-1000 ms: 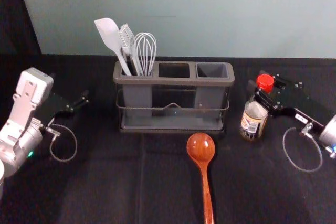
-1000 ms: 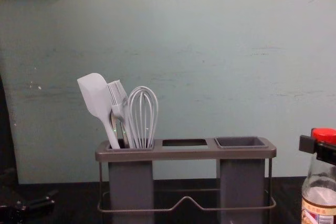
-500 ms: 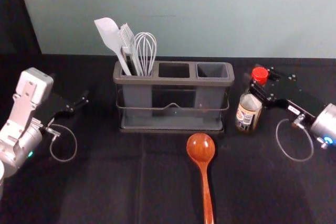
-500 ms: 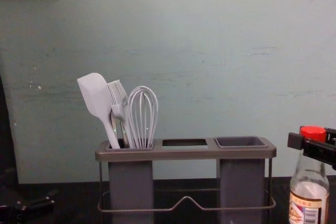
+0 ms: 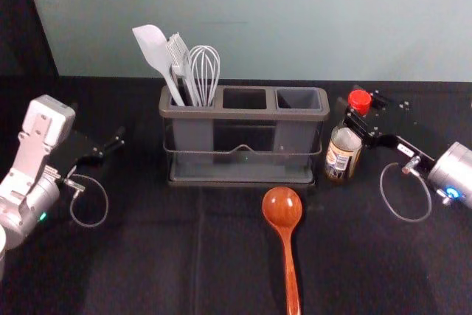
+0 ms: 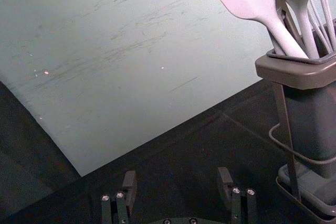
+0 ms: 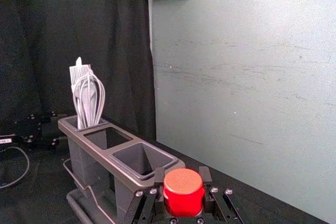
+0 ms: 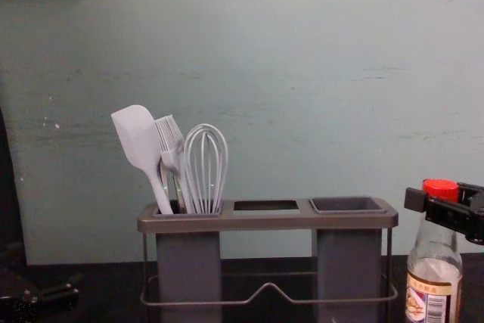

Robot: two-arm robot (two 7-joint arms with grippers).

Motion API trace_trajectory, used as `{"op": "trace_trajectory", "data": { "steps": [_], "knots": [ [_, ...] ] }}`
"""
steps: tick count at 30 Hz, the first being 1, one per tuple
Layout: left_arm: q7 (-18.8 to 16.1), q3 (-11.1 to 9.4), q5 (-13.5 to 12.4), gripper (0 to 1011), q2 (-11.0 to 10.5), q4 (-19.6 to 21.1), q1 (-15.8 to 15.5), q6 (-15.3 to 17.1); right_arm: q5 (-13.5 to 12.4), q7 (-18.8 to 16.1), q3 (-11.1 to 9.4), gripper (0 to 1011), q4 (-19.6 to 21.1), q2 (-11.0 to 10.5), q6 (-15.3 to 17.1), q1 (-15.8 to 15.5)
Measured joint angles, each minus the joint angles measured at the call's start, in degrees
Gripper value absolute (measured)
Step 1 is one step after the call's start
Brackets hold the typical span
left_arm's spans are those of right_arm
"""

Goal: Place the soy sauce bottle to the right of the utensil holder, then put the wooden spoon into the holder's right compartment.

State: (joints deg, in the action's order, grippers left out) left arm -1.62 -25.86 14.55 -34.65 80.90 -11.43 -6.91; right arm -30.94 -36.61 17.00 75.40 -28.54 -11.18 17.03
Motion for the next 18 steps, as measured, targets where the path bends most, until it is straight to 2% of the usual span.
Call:
{"op": "trace_trajectory", "data": {
  "steps": [18],
  "knots": [
    [0.00, 0.00, 0.00, 1005, 0.00, 0.00, 0.00, 0.00, 0.67, 1.12, -0.13, 392, -1.69, 1.04, 0.00, 0.71]
  ]
}}
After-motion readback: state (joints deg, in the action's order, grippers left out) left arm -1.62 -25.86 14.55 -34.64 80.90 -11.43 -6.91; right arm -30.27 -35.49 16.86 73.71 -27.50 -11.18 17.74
